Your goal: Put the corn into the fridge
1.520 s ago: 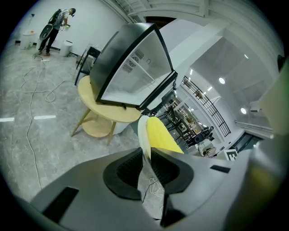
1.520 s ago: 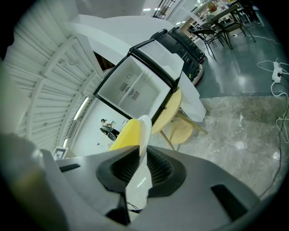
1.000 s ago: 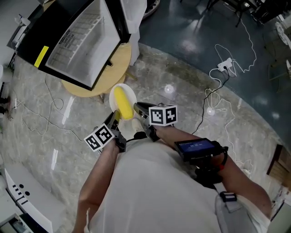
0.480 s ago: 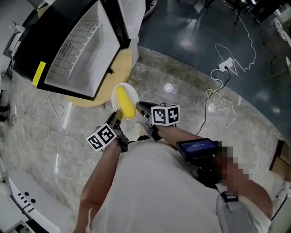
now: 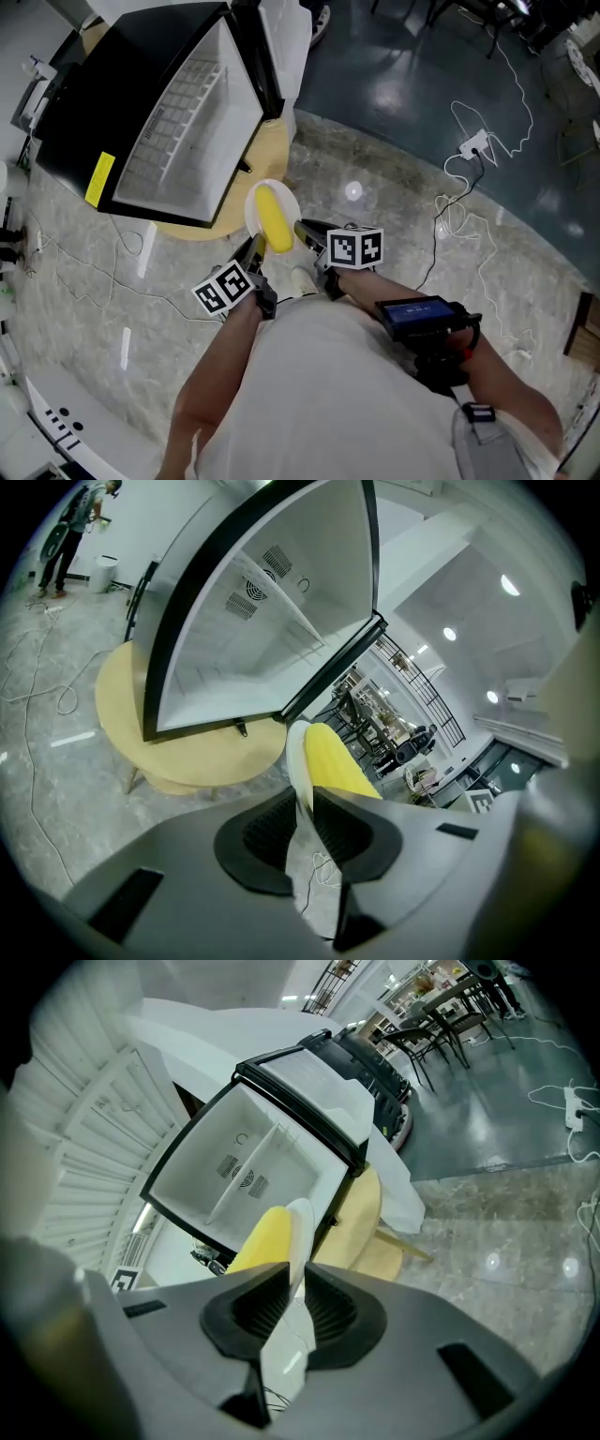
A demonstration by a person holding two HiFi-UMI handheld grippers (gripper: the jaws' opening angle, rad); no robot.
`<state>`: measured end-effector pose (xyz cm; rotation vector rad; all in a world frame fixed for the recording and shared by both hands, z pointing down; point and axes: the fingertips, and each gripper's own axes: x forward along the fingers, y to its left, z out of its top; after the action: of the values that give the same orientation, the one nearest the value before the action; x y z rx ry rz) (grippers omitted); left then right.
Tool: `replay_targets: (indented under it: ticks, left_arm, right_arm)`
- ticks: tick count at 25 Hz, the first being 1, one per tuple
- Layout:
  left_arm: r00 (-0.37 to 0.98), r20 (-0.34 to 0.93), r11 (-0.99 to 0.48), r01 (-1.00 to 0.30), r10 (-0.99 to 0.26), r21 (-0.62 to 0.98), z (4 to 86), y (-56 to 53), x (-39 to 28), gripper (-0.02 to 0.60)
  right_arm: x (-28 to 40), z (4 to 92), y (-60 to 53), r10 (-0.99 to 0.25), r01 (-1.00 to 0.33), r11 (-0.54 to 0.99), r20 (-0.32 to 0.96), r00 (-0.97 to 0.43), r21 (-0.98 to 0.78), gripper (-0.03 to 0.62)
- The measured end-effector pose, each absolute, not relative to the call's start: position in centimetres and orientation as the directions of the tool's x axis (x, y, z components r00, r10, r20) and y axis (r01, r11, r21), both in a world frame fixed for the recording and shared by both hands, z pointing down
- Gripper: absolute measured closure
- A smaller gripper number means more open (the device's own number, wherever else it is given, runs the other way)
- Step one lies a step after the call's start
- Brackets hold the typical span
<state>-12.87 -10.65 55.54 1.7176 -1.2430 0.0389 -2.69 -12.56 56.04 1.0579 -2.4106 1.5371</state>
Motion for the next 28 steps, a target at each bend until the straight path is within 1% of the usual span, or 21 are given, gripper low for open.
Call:
replay_targets:
  ticks: [4,8,16,23,28]
  left_arm:
    - [0.491,0.52,-0.008,-0.733,-0.699,0.681,55.7,-11.9,-13.8,0.52]
    - [0.507,0.515,-0.023,-0.727,-0.691,0.686,55.8,-12.7,-14.4,0.52]
    - [0.519,0.505,-0.032,-0.719,-0.689,0.695,55.5,-13.7,-15.0,0.52]
    - [0.504,0.509,-0.021,-0.724,-0.697,0.689,55.5,-14.4,-15.7,0.52]
    - [0.486,0.512,-0.001,-0.726,-0.708,0.687,55.5,-15.8,-15.9,0.52]
  right_arm:
    - [-3.3,56.5,-13.5,-0.514,-0.613,0.232,0.44,-0.736,-0.755,0.545]
    - [-4.2,56.2,-14.1,-0.526,-0.606,0.215,0.432,-0.733,-0.766,0.545]
    - [-4.8,55.7,-15.1,-0.536,-0.618,0.22,0.436,-0.723,-0.755,0.545]
    - [-5.5,55.7,-15.9,-0.524,-0.606,0.234,0.427,-0.737,-0.761,0.545]
    - [-5.5,56.1,-17.6,-0.498,-0.612,0.252,0.441,-0.746,-0.75,0.545]
